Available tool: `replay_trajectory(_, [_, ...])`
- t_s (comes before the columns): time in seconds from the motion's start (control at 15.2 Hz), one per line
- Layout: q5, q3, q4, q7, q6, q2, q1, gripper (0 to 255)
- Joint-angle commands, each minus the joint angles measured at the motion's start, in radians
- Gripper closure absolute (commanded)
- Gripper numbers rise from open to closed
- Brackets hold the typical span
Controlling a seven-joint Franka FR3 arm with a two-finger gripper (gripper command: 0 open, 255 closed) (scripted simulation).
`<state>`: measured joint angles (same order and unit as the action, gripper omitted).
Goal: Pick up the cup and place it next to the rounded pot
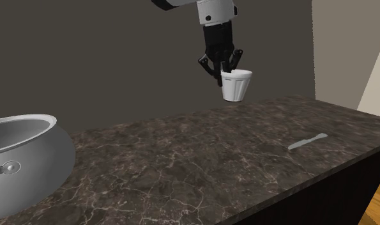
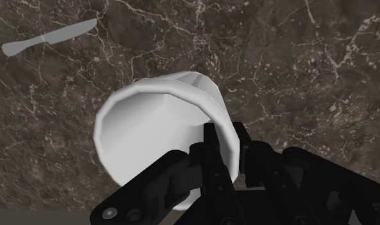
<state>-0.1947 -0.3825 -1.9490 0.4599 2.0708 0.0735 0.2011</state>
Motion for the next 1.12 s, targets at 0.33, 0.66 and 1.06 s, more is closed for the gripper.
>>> replay_trajectory(0.33, [0.006, 0.003, 0.089, 0.013, -0.093, 0.005, -0.003, 255])
replay_trajectory(0.66, [-0.025, 0.029, 0.043, -0.032, -0.122, 0.077, -0.018, 255])
replay_trajectory(1.06, [-0.086, 0.12, -0.146, -0.171, -0.151, 0.273, -0.044, 255])
